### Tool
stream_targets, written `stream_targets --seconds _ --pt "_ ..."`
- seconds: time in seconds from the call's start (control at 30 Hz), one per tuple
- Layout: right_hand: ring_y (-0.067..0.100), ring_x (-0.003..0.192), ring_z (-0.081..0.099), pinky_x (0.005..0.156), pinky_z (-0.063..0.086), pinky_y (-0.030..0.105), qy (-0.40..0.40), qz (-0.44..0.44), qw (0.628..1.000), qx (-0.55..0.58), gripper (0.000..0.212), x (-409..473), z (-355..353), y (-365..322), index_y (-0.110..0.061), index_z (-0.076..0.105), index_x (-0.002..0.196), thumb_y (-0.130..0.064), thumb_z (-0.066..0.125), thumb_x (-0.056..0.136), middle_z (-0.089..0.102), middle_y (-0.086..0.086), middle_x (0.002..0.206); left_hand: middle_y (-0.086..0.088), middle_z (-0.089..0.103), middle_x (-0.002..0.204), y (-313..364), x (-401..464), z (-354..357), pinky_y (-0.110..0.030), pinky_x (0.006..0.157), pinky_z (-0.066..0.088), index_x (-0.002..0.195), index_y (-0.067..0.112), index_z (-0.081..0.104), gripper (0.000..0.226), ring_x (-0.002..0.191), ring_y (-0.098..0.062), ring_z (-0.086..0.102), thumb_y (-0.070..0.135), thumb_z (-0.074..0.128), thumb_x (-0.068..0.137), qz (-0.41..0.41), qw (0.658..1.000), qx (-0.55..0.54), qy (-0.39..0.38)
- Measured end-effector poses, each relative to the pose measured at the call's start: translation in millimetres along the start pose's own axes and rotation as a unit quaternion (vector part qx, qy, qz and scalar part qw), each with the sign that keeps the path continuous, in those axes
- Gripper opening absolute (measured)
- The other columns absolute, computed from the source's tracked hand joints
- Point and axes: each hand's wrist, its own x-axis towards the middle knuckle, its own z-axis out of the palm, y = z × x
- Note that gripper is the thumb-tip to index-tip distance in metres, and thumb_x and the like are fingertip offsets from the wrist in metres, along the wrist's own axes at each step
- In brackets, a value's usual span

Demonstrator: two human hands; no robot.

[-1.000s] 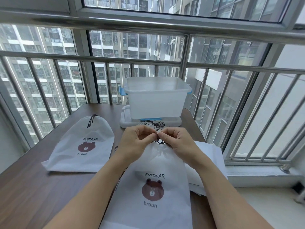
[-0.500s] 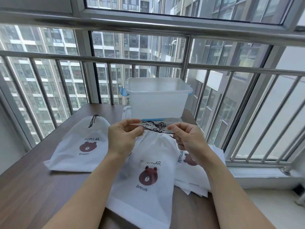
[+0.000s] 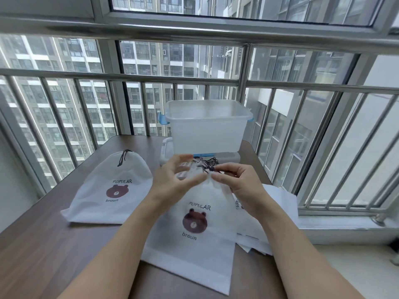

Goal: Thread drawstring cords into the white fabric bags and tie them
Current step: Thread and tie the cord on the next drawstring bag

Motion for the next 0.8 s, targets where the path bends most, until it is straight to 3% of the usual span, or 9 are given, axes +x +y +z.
stream_targets --seconds 0.07,0.17,0.23,0.3,0.37,0.47,0.63,0.73,0.8 --pt "0.017 0.078 0.065 0.070 0.051 0.023 -0.002 -0.007 0.999 0.050 0.018 1.9 7.2 4.4 -0.013 0.080 0.094 -0.018 0.084 0.077 0.074 0.010 0.084 0.013 0.068 0.111 0.9 -0.4 -3.0 -0.021 0.091 0.052 0.120 0.031 0.062 0.058 0.103 -0.002 0.064 0.039 0.089 0.070 0.015 0.996 0.091 -0.015" --pt "0.019 0.083 0.066 0.073 0.054 0.032 0.014 0.002 1.000 0.026 0.020 4.7 17.5 10.9 -0.017 0.075 0.110 -0.025 0.074 0.091 0.076 0.006 0.102 0.000 0.075 0.092 7.8 1.5 -16.7 -0.039 0.080 0.059 0.111 0.026 0.067 0.038 0.082 -0.019 0.071 0.018 0.084 0.078 0.001 0.995 0.100 0.023" --pt "0.010 0.091 0.063 0.078 0.050 0.030 0.033 -0.028 0.996 -0.075 0.024 7.4 20.0 16.6 -0.027 0.071 0.118 -0.036 0.065 0.097 0.069 -0.005 0.122 -0.008 0.075 0.090 16.9 4.7 -34.4 -0.037 0.071 0.061 0.102 0.025 0.067 0.030 0.076 -0.024 0.072 0.011 0.082 0.080 -0.029 0.994 0.098 0.036" --pt "0.003 0.102 0.058 0.087 0.046 0.027 0.033 -0.074 0.970 -0.230 0.028 7.8 21.5 22.8 -0.032 0.067 0.123 -0.040 0.064 0.097 0.061 -0.014 0.124 -0.010 0.074 0.093 25.1 8.3 -57.4 -0.031 0.066 0.056 0.100 0.023 0.065 0.027 0.075 -0.019 0.069 0.010 0.080 0.081 -0.041 0.989 0.133 0.041" --pt "0.008 0.116 0.052 0.099 0.045 0.031 -0.004 -0.095 0.927 -0.363 0.045 6.5 23.0 29.9 -0.030 0.062 0.132 -0.043 0.072 0.090 0.056 -0.012 0.127 -0.002 0.068 0.098 28.4 10.9 -82.9 -0.027 0.066 0.049 0.105 0.022 0.063 0.029 0.084 -0.014 0.064 0.013 0.079 0.083 -0.042 0.974 0.215 0.056" --pt "0.015 0.125 0.049 0.108 0.043 0.037 -0.054 -0.077 0.895 -0.437 0.072 3.8 27.4 33.8 -0.031 0.054 0.139 -0.054 0.080 0.077 0.051 -0.008 0.135 -0.004 0.061 0.110 19.2 14.2 -116.2 -0.030 0.073 0.047 0.111 0.020 0.063 0.030 0.102 -0.022 0.059 0.011 0.076 0.086 -0.074 0.941 0.322 0.076" --pt "0.011 0.107 0.055 0.095 0.047 0.028 -0.068 -0.069 0.887 -0.452 0.083 3.6 33.9 31.1 -0.031 0.055 0.136 -0.056 0.088 0.064 0.053 -0.008 0.123 -0.010 0.064 0.122 -29.2 13.2 -141.1 -0.041 0.092 0.050 0.126 0.021 0.059 0.047 0.114 -0.034 0.060 0.002 0.066 0.084 -0.122 0.896 0.397 0.159" --pt "0.008 0.091 0.055 0.079 0.045 0.025 -0.070 -0.068 0.865 -0.491 0.059 4.9 34.7 30.8 -0.031 0.065 0.118 -0.059 0.084 0.069 0.055 -0.012 0.100 -0.012 0.047 0.140 -44.1 10.7 -133.0 -0.046 0.104 0.043 0.139 0.014 0.046 0.067 0.129 -0.035 0.045 -0.005 0.060 0.077 -0.101 0.895 0.381 0.208" --pt "0.007 0.082 0.053 0.069 0.040 0.024 -0.081 -0.069 0.856 -0.506 0.041 4.8 36.7 28.5 -0.031 0.068 0.103 -0.057 0.080 0.074 0.053 -0.015 0.088 -0.013 0.039 0.143 -37.7 9.5 -119.5 -0.041 0.111 0.034 0.140 0.008 0.043 0.069 0.134 -0.033 0.035 -0.003 0.059 0.074 -0.040 0.901 0.374 0.216"
